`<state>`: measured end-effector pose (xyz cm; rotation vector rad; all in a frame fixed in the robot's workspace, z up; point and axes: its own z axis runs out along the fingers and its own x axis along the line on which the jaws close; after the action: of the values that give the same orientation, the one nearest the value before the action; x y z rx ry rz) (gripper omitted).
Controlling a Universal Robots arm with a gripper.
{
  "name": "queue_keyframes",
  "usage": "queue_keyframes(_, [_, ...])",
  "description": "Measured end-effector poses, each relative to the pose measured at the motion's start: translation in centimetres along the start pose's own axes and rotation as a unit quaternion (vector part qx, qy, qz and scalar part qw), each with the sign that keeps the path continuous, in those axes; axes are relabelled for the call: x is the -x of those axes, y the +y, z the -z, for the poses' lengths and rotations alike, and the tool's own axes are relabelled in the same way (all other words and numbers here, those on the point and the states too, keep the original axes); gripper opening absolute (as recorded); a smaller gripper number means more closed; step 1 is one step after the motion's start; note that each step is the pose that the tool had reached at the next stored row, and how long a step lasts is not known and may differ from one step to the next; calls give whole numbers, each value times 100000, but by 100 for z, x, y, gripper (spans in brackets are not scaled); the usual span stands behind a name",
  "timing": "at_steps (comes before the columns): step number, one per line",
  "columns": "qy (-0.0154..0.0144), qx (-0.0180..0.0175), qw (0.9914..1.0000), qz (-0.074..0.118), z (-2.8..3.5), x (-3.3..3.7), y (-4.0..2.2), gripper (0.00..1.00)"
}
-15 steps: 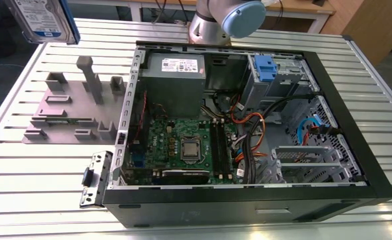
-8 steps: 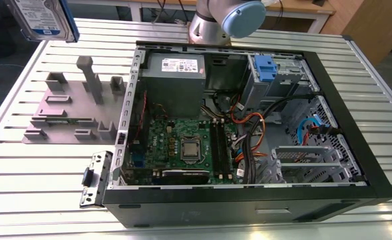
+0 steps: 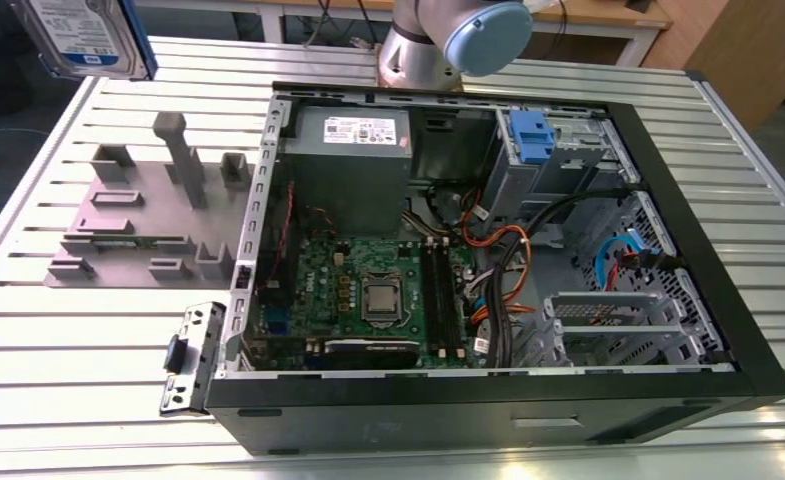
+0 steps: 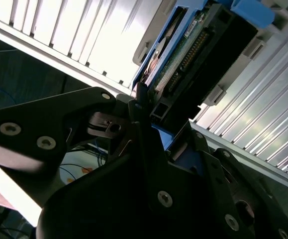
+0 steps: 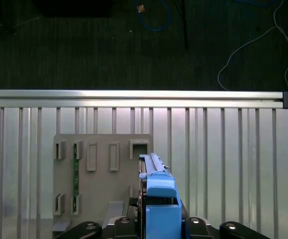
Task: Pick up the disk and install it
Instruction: 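Pick up the disk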
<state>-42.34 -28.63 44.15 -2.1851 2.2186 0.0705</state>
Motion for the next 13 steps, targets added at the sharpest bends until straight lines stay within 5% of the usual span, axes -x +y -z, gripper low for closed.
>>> queue_keyframes(13, [-82, 4, 100000, -1, 90, 5, 1, 36])
